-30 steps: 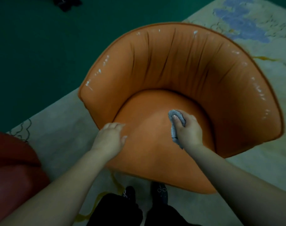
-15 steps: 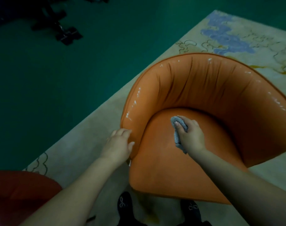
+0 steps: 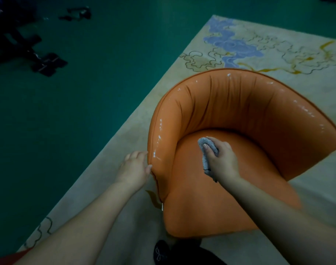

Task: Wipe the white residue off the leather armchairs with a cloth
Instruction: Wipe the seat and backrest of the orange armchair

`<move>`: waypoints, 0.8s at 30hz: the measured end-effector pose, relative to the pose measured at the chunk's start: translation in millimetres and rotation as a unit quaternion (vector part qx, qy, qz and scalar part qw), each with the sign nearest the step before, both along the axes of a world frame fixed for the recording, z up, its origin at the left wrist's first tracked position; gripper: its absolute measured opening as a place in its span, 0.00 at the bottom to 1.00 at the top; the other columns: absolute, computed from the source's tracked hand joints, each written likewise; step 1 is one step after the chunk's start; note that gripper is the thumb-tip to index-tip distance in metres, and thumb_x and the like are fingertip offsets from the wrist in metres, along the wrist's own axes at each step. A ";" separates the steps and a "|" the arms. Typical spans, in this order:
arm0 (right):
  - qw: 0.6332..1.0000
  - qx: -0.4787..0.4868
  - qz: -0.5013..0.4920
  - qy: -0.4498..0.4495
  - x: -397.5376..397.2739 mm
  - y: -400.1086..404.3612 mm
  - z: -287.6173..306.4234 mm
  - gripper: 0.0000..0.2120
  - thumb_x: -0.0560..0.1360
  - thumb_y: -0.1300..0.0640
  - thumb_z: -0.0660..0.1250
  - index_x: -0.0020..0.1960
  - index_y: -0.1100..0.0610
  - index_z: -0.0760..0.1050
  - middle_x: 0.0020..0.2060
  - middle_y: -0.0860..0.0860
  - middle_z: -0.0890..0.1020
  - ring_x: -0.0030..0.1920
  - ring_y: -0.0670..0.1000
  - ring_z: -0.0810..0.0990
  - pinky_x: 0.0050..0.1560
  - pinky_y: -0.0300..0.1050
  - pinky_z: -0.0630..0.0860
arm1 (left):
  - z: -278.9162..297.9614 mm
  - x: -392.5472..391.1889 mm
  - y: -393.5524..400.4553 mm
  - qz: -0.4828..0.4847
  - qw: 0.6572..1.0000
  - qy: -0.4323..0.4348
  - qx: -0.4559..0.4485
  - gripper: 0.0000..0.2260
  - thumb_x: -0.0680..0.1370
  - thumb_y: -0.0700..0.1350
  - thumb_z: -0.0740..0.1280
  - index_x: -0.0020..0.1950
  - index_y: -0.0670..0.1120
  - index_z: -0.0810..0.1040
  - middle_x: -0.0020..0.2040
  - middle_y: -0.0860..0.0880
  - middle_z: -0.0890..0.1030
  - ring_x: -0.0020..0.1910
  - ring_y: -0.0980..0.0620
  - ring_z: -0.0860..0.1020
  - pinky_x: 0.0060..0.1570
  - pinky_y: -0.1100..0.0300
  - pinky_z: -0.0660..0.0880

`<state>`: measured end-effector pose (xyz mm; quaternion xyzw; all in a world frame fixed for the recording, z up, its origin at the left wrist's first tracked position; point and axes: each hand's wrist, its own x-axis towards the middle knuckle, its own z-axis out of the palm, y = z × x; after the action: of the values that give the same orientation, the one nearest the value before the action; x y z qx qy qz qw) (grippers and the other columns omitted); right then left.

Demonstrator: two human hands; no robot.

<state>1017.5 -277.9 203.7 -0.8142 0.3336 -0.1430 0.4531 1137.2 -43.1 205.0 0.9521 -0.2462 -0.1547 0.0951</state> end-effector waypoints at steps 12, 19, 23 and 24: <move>1.000 -0.021 -0.017 0.014 37.0 -20.1 -11.1 0.14 0.78 0.47 0.63 0.63 0.43 0.74 0.46 0.43 0.71 0.41 0.39 0.73 0.36 0.32 0.67 | -12.0 51.8 -21.0 0.005 0.999 0.033 0.006 0.27 0.80 0.53 0.61 0.77 0.46 0.60 0.74 0.47 0.65 0.71 0.45 0.63 0.70 0.53 0.62; 0.996 0.002 -0.087 0.016 51.4 -12.7 -20.3 0.14 0.78 0.47 0.63 0.63 0.42 0.74 0.44 0.43 0.71 0.39 0.45 0.77 0.29 0.31 0.70 | -19.5 101.2 -38.6 -0.048 0.997 0.059 -0.013 0.28 0.80 0.52 0.61 0.78 0.47 0.57 0.75 0.47 0.64 0.72 0.46 0.62 0.72 0.52 0.59; 0.988 0.035 -0.150 0.017 62.5 4.7 -28.6 0.14 0.78 0.46 0.63 0.63 0.41 0.73 0.46 0.44 0.71 0.38 0.57 0.80 0.36 0.51 0.78 | -25.7 128.4 -48.4 -0.097 0.992 0.081 -0.020 0.30 0.80 0.52 0.62 0.78 0.48 0.55 0.75 0.47 0.62 0.72 0.45 0.62 0.72 0.51 0.60; 0.985 0.042 -0.167 0.012 66.2 11.8 -32.6 0.14 0.78 0.46 0.63 0.63 0.41 0.73 0.46 0.44 0.71 0.39 0.57 0.81 0.37 0.54 0.79 | -27.7 134.7 -50.1 -0.111 0.990 0.087 -0.022 0.31 0.79 0.52 0.63 0.79 0.48 0.54 0.76 0.46 0.61 0.73 0.45 0.62 0.72 0.50 0.60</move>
<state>1083.7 -266.0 171.1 -0.7287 0.4763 -0.1928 0.4527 1272.0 -93.2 177.3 0.8995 -0.3448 -0.2408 0.1188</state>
